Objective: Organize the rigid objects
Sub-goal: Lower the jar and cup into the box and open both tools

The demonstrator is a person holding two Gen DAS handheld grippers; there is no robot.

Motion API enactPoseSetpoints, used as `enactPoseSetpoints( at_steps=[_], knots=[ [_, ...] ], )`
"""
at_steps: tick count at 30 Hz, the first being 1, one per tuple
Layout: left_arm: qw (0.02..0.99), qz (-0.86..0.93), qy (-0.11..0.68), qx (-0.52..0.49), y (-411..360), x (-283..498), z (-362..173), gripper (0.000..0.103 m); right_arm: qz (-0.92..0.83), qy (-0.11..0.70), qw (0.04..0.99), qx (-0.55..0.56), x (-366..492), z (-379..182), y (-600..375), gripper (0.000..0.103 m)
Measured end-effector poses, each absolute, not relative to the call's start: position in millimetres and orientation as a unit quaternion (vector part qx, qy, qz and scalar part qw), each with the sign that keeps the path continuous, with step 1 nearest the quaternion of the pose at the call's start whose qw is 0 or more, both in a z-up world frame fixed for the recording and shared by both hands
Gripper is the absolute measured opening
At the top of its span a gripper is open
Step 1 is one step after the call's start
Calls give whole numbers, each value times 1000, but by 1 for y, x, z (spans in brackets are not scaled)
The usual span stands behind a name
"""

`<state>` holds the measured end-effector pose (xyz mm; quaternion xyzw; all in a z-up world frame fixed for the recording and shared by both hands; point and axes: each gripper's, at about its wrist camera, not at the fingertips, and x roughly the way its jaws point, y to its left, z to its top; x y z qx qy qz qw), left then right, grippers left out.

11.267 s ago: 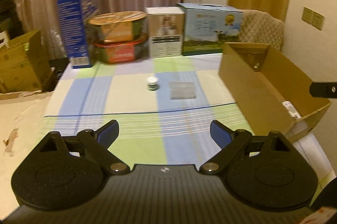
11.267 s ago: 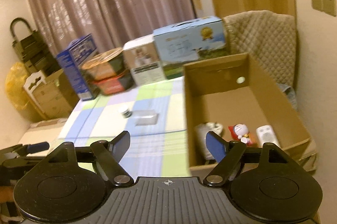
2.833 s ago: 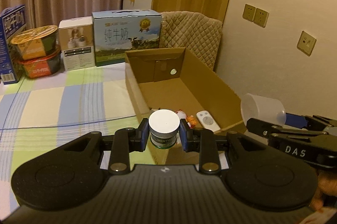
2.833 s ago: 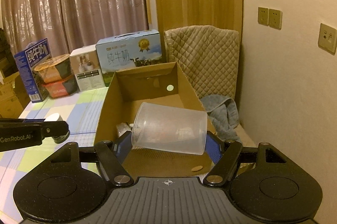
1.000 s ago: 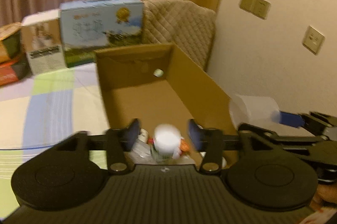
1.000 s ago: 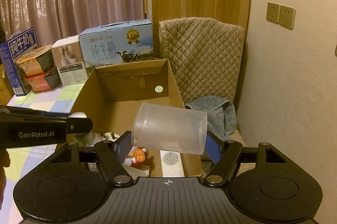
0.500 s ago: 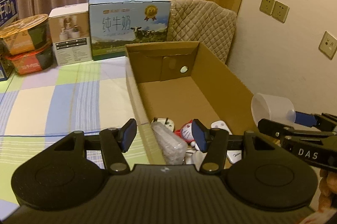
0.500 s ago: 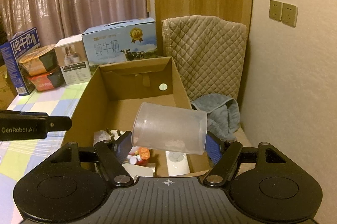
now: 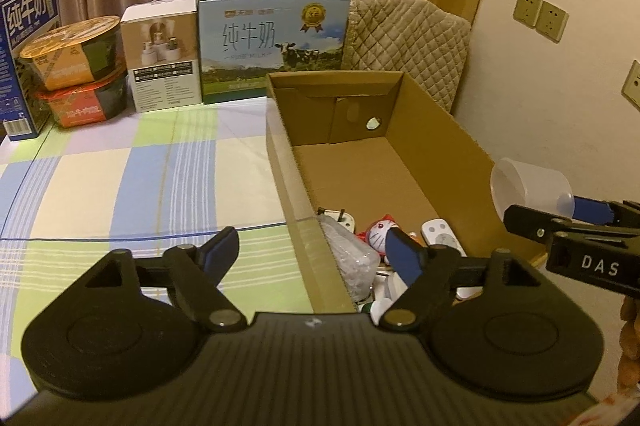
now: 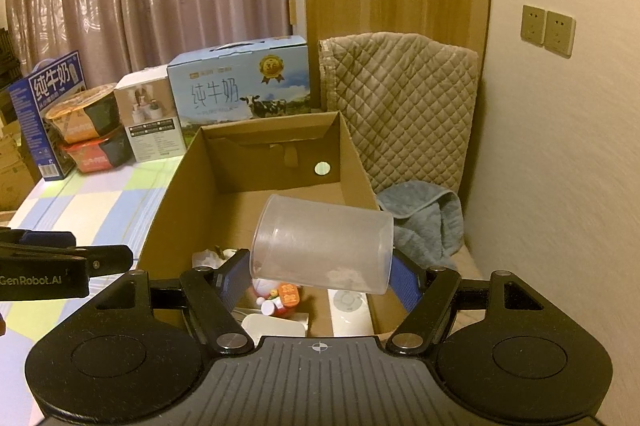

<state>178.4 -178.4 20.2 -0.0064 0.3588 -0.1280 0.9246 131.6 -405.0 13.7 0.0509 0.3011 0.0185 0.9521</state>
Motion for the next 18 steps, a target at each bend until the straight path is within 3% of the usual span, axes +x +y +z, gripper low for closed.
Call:
enactPoseSetpoints(
  at_steps=[4, 9, 18],
  knots=[
    [926, -117, 358, -5, -176, 178, 19, 94, 19, 301, 952, 50, 133, 14, -405, 70],
    [929, -108, 354, -9, -170, 177, 17, 102, 22, 302, 952, 48, 135, 13, -401, 70],
    [931, -101, 351, -3, -164, 178, 17, 102, 30, 303, 951, 56, 144, 11, -397, 70]
  ],
)
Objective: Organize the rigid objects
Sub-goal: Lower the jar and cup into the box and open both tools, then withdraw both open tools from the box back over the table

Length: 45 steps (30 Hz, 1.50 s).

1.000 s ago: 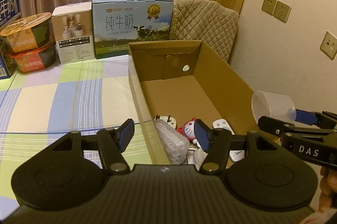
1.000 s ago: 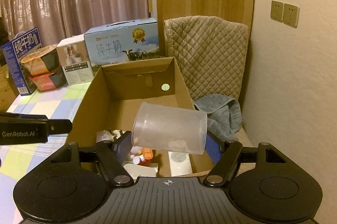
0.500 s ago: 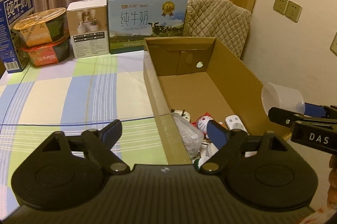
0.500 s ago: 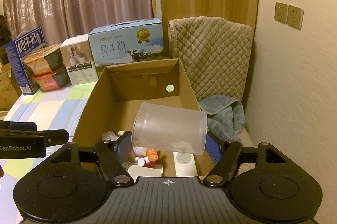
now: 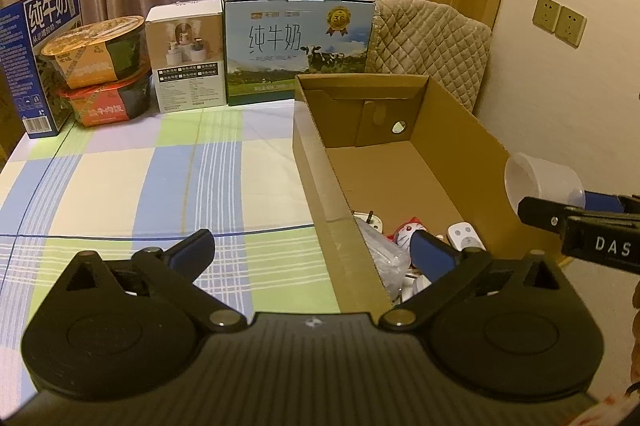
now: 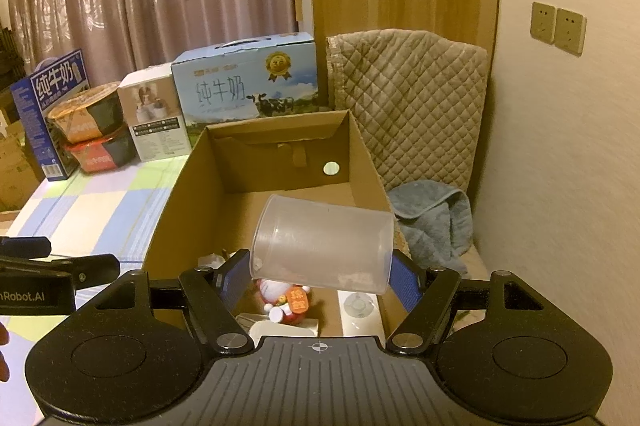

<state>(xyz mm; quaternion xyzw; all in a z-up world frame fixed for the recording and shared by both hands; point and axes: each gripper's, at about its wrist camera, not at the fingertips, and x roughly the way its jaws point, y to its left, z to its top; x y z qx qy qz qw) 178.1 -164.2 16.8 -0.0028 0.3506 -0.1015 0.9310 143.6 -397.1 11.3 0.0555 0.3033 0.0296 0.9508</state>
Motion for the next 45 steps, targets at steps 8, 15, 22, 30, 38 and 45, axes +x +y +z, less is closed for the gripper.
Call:
enactPoseSetpoints(
  at_steps=[8, 15, 22, 30, 38, 45],
  knots=[
    [935, -106, 338, -3, -156, 171, 14, 102, 38, 278, 955, 94, 143, 19, -405, 75],
    [936, -93, 340, -12, -146, 156, 8, 102, 21, 281, 954, 101, 130, 27, -413, 76],
    [930, -89, 355, -25, -140, 133, 13, 102, 11, 289, 952, 99, 105, 38, -414, 76],
    [928, -89, 361, -35, -141, 99, 23, 102, 3, 290, 953, 90, 68, 51, -409, 77],
    [925, -83, 367, -56, -139, 68, 31, 102, -2, 289, 954, 82, 29, 62, -403, 78],
    [926, -76, 363, -70, -136, 45, 36, 102, -3, 302, 950, 84, 5, 60, -400, 78]
  ],
)
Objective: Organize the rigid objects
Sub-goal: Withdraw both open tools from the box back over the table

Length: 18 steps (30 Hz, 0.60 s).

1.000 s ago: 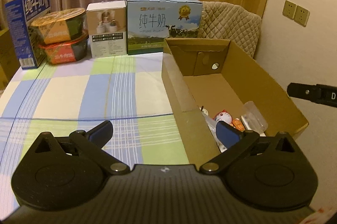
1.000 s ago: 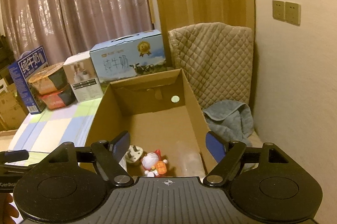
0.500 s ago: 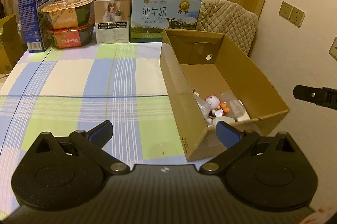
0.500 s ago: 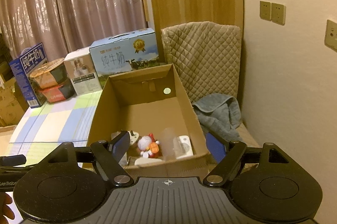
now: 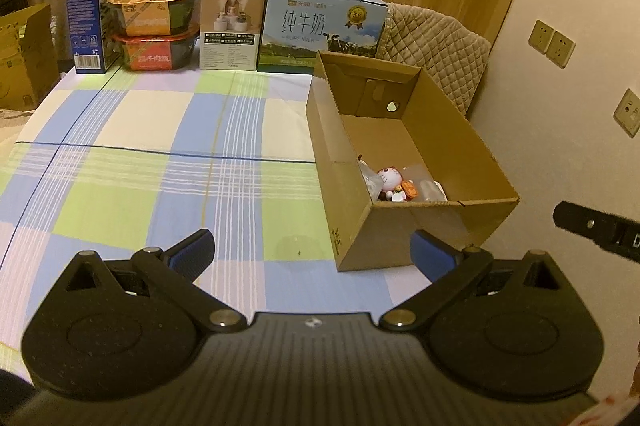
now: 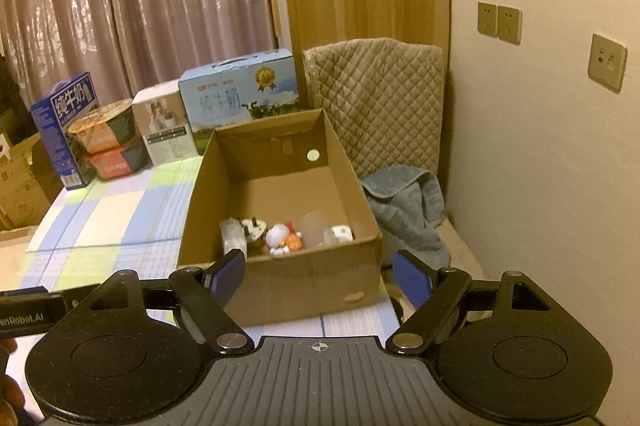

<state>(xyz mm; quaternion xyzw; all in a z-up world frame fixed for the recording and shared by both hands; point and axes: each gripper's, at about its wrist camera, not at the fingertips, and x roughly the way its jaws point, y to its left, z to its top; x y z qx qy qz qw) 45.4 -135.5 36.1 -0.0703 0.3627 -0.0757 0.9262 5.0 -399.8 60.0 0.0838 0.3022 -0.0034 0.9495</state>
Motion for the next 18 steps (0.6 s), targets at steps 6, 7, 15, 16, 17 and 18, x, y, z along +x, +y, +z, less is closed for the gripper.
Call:
enactPoseSetpoints(
  at_steps=[6, 7, 15, 16, 17, 18],
  knots=[
    [927, -65, 362, -78, -133, 31, 41, 102, 2, 306, 948, 85, -10, 62, -395, 79],
    [927, -64, 361, -77, -133, 29, 42, 102, 4, 307, 948, 82, -12, 62, -393, 79],
    [927, -70, 360, -75, -132, 16, 47, 102, 19, 313, 948, 60, -25, 63, -380, 79],
    [927, -71, 361, -75, -132, 15, 47, 102, 19, 315, 947, 59, -26, 62, -379, 79],
    [927, -71, 361, -73, -132, 13, 47, 102, 20, 316, 947, 59, -26, 61, -379, 79],
    [927, -73, 361, -70, -133, 12, 47, 102, 22, 320, 945, 60, -26, 60, -378, 79]
  ],
)
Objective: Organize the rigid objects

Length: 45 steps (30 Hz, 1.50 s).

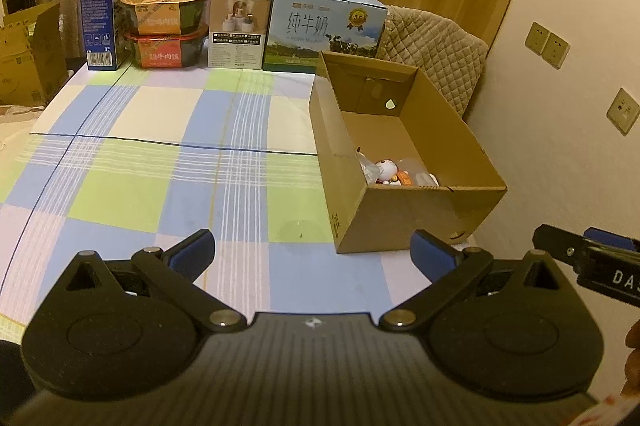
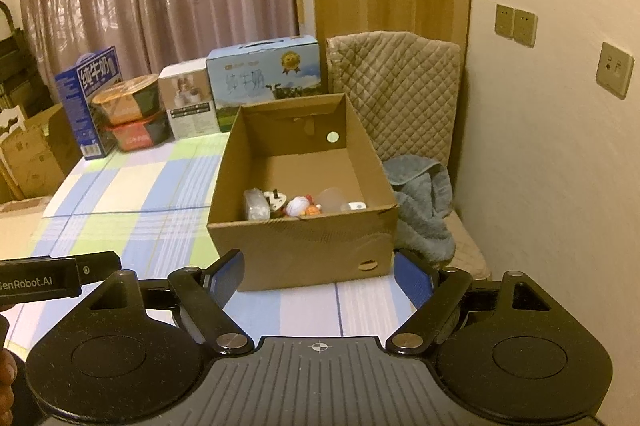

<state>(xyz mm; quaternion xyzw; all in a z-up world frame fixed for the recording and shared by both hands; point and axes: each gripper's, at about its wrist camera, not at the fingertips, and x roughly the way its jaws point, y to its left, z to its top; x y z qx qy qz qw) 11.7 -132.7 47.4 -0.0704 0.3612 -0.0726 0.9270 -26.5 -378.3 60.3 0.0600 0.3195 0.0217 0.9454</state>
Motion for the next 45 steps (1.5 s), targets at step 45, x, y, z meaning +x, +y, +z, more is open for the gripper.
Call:
enactPoseSetpoints(
  at_steps=[45],
  knots=[
    [926, -81, 367, -45, -132, -17, 37, 103, 40, 354, 932, 65, -42, 43, -370, 79]
  ],
)
